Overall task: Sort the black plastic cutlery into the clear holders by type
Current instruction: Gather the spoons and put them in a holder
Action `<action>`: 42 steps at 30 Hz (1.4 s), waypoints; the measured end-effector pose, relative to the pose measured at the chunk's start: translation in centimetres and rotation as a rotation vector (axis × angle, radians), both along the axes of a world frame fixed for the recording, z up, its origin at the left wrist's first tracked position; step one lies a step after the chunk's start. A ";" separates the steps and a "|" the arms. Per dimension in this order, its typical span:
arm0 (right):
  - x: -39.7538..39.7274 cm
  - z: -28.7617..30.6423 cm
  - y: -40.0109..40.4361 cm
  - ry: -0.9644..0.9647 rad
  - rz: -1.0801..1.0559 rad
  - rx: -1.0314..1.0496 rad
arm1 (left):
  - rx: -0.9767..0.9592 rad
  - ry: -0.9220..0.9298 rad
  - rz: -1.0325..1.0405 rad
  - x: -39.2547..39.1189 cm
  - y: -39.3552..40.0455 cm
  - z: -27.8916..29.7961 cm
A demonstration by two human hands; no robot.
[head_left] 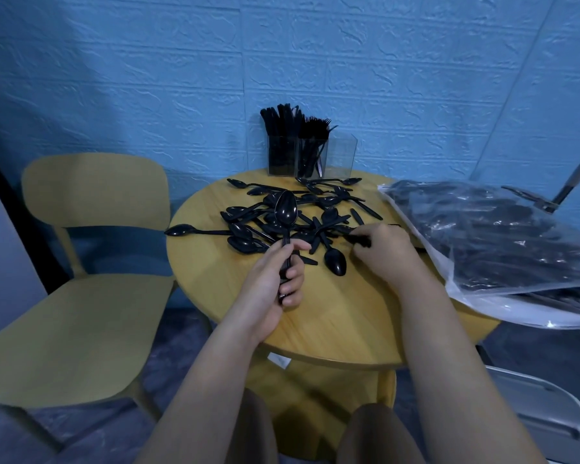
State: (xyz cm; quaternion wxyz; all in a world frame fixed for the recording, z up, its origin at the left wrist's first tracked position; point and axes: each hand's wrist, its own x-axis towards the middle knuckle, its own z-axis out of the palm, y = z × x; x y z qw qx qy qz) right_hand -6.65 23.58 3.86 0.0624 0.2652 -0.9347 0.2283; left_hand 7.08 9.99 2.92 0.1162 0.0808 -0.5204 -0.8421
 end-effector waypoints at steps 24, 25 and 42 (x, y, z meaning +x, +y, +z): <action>3.0 2.1 -3.4 -0.407 0.466 -1.042 | -0.013 0.026 -0.099 0.3 0.3 0.3; 2.9 2.0 -3.7 -0.344 0.458 -0.991 | -0.004 0.022 -0.114 0.3 0.3 0.4; -0.7 2.2 -2.6 0.030 0.163 -0.255 | 0.151 -0.025 -0.043 -0.1 -0.4 0.0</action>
